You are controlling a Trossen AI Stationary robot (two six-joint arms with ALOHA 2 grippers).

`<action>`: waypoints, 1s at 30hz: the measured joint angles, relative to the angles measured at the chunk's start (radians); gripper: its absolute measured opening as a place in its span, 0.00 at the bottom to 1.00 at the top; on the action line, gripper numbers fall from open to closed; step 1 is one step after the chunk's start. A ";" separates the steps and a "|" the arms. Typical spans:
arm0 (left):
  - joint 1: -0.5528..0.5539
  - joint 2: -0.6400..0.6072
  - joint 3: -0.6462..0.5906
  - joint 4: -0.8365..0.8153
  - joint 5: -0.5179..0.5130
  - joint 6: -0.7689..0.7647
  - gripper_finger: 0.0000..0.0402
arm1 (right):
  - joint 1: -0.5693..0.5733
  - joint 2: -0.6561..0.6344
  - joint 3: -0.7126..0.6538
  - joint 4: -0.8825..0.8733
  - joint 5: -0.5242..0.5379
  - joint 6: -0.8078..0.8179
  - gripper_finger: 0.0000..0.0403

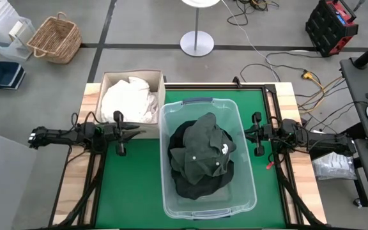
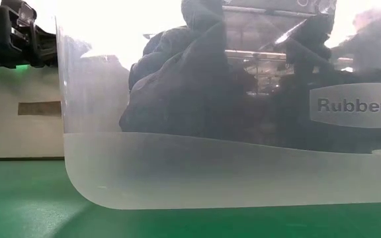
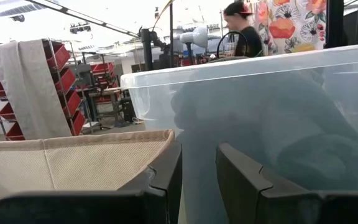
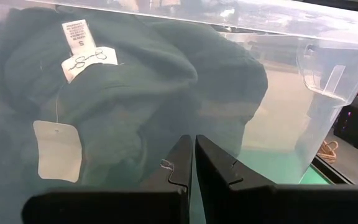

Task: Sort clothes
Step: Return to Home Position

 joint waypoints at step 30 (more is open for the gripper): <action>0.000 0.014 0.000 0.003 0.004 0.002 0.19 | 0.000 0.000 0.000 0.000 0.000 0.000 0.03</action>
